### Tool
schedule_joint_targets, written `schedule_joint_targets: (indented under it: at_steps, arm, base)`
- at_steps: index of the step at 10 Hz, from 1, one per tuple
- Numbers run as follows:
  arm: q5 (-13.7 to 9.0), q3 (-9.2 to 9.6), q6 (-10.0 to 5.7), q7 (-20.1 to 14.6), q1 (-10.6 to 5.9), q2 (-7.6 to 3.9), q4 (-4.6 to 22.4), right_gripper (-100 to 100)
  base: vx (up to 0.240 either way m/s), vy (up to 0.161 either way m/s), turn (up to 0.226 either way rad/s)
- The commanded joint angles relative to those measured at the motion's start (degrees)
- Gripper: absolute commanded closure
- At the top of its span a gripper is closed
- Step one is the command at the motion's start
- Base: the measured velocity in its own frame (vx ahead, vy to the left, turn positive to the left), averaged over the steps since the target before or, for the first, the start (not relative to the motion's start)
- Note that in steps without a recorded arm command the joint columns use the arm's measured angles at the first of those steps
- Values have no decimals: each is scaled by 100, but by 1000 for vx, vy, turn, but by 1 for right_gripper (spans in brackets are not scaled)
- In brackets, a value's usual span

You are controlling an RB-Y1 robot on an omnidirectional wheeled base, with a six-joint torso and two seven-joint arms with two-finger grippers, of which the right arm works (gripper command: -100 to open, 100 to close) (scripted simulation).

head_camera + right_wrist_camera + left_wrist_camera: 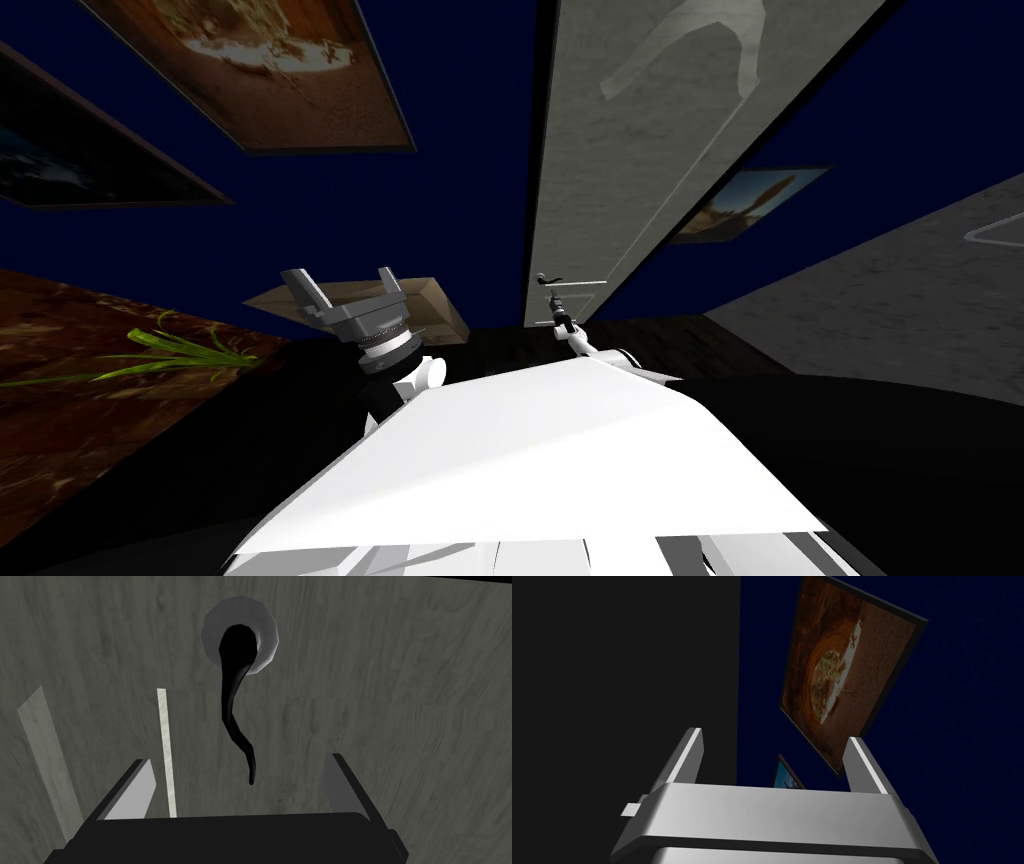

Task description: Pull the door open

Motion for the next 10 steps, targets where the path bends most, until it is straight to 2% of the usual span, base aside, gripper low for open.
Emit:
schedule_joint_targets:
  at_steps: [1,2,3,4,5,6,7,8,10]
  arm:
    - [0,0,0,0,0,0,0,-100]
    - [-35,-41,-72,-113,76,-143,54,-100]
    - [-35,-41,-72,-113,76,-143,54,-100]
    - [-58,-67,-116,-187,128,-236,82,-100]
    - [-58,-67,-116,-187,128,-236,82,-100]
    - [-97,-114,-193,-315,219,-397,131,-100]
    - [-125,-146,-247,-405,284,-511,165,-100]
    - [-139,-162,-274,-450,315,-568,183,-100]
    - [-189,-221,-372,-612,431,-773,245,-100]
  base:
    - [-5,-24,10]
    - [110,20,149]
    - [137,13,73]
    - [128,35,89]
    - [100,35,39]
    - [133,42,171]
    - [211,19,187]
    - [182,25,111]
    - [157,42,129]
